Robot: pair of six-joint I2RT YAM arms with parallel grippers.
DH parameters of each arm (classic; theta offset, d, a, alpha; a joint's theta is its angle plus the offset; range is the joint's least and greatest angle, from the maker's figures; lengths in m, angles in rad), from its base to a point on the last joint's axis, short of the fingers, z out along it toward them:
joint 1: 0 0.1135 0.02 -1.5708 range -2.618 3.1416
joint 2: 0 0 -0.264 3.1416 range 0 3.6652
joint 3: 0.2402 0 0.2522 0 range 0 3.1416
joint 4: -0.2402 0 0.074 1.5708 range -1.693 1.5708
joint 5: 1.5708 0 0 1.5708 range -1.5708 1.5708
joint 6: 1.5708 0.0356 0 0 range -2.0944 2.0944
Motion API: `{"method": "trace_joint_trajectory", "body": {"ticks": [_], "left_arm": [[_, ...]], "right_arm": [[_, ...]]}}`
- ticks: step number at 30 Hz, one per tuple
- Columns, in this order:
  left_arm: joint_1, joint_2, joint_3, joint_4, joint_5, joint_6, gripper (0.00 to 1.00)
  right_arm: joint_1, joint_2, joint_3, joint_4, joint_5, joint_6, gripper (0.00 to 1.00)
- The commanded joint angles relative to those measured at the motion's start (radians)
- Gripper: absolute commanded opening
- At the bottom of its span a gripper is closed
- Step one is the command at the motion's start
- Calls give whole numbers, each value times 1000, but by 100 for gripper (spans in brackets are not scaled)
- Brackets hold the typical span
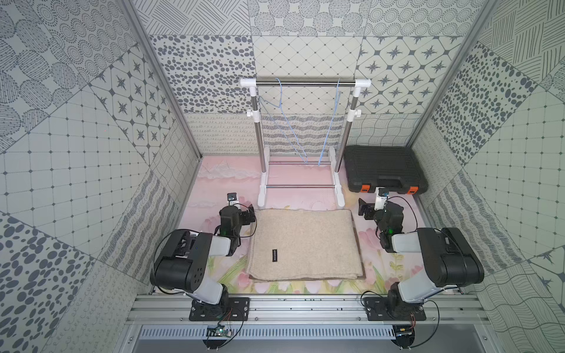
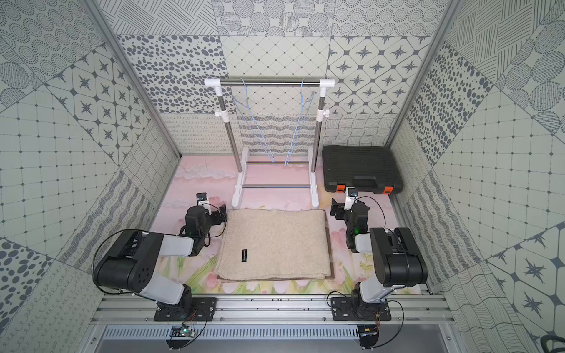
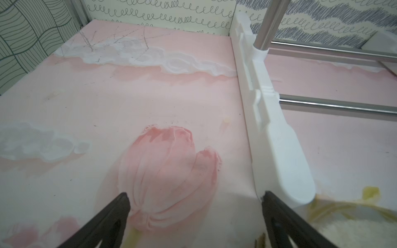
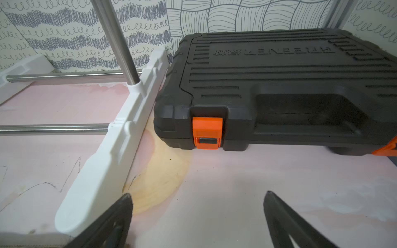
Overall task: Hang the scarf on the hanger
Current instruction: Pick up the hanger from the clothesline.
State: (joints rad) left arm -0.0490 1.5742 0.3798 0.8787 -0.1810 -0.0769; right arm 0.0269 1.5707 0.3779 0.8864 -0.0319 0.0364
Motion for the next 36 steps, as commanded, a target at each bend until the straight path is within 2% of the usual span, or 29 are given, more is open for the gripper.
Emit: {"method": "trace_joint_trajectory", "body": {"ticks": [1, 19, 22, 25, 27, 31, 33, 34, 36], "left_arm": [[-6, 8, 2, 43, -17, -3, 99], [-5, 7, 1, 46, -17, -2, 99], [-6, 7, 1, 48, -17, -3, 99], [-12, -59, -12, 17, -48, -12, 99], [-35, -146, -21, -24, -93, 11, 99], [-55, -374, 37, -261, -111, -7, 99], [-58, -445, 112, -396, -95, -41, 99], [-62, -467, 170, -509, -88, -60, 99], [-78, -501, 259, -627, -67, -81, 99]], "right_arm": [[5, 4, 15, 28, 13, -12, 97], [4, 5, 16, 28, 13, -12, 97], [4, 3, 22, 12, 30, -5, 97], [3, -64, -30, 60, 146, 34, 97], [2, -200, -35, -57, 163, 45, 97], [17, -468, 136, -500, 117, 111, 97], [41, -533, 259, -698, 143, 192, 97], [42, -550, 342, -814, 108, 258, 97], [43, -536, 528, -1009, -21, 333, 97]]}}
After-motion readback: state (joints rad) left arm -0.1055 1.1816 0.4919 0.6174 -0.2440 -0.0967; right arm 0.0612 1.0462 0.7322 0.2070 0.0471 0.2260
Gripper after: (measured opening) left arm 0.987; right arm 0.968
